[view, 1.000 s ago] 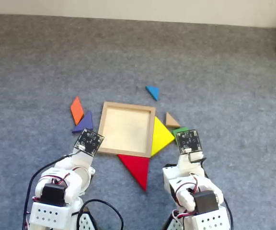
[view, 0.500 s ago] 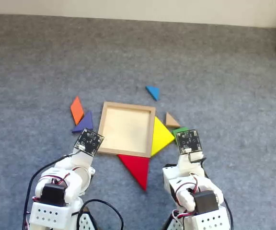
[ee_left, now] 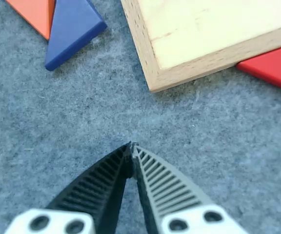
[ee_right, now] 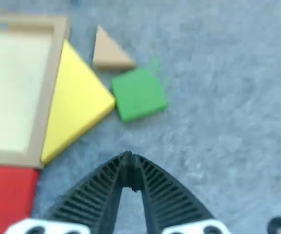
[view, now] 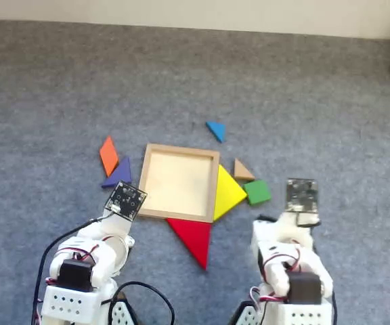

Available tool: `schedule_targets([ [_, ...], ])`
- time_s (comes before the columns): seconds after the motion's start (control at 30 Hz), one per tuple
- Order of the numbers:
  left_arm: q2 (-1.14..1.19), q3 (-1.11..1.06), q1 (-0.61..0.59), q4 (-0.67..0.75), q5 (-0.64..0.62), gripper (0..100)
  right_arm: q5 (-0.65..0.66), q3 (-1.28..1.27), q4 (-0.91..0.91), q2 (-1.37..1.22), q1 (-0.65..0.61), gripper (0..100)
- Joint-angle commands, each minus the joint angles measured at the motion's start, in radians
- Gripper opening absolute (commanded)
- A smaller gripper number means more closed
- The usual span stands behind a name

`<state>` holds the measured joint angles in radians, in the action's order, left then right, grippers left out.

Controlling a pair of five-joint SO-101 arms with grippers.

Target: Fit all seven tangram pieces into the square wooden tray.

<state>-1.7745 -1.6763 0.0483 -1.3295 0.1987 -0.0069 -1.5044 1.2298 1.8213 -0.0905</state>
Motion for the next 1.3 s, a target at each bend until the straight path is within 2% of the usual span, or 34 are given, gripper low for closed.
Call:
schedule_targets([
  [0.0, -0.041, -0.019, -0.008, -0.003, -0.005, 1, -0.008, 0.168, -0.021, 0.015, 0.019, 0.5],
  [0.23, -0.041, -0.019, -0.008, -0.003, -0.005, 1, -0.072, 0.355, -0.024, -0.090, 0.018, 0.5],
  [0.4, -0.041, -0.019, -0.008, -0.003, -0.005, 1, -0.109, 0.533, -0.022, -0.424, 0.004, 0.5],
  [0.6, -0.041, -0.019, -0.008, -0.003, -0.005, 1, -0.104, 0.728, -0.028, -0.868, -0.120, 0.6],
  [0.83, -0.041, -0.019, -0.008, -0.003, -0.005, 1, -0.109, 0.906, -0.030, -1.188, -0.242, 0.8],
  [1.1, -0.041, -0.019, -0.008, -0.003, -0.005, 1, -0.112, 1.009, -0.030, -1.431, -0.321, 16.2],
  [1.27, -0.041, -0.019, -0.008, -0.003, -0.005, 1, -0.112, 1.056, -0.031, -1.535, -0.401, 17.0],
])
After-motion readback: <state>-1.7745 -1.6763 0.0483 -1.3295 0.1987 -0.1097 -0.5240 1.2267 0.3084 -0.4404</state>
